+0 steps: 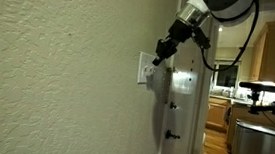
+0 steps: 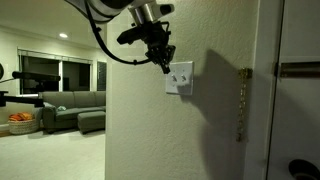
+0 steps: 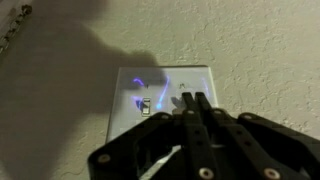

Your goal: Flip the switch on the left side of the wall

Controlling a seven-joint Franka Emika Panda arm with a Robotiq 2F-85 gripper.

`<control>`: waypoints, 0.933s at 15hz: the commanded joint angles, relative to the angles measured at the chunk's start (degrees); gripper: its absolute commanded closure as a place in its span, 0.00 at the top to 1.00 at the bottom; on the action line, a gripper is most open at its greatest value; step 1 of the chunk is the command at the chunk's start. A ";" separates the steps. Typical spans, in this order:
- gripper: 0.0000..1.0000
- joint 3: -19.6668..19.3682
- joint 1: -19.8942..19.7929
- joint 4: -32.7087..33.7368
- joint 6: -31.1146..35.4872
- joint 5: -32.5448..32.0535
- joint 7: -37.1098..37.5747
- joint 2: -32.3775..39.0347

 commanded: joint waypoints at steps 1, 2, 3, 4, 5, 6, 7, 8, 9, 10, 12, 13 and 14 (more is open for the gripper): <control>0.02 -0.88 0.39 -0.11 -5.77 1.06 -0.98 -2.78; 0.33 -0.88 0.35 -0.02 -7.02 0.77 -0.51 -2.83; 0.35 -0.92 0.40 -0.27 -8.37 0.93 -0.49 -2.89; 0.40 -0.93 0.40 -0.57 -9.48 1.04 -0.39 -2.82; 0.47 -0.85 0.37 -1.32 -10.32 0.88 -0.08 -2.70; 0.53 -0.88 0.41 -1.80 -11.16 1.20 -0.21 -2.56; 0.60 -0.76 0.35 -3.28 -11.40 1.01 0.29 -2.56; 0.66 -0.79 0.39 -4.17 -12.05 1.31 0.17 -2.51; 0.71 -0.73 0.35 -6.14 -12.19 1.38 0.68 -2.64; 0.79 -0.66 0.31 -7.87 -12.33 1.45 1.07 -2.67; 0.92 -0.59 0.17 -11.79 -11.72 1.50 1.91 -2.93; 0.97 -0.54 0.13 -14.14 -10.80 1.43 2.25 -3.27; 1.00 -0.55 0.13 -15.91 -10.31 1.57 2.47 -3.32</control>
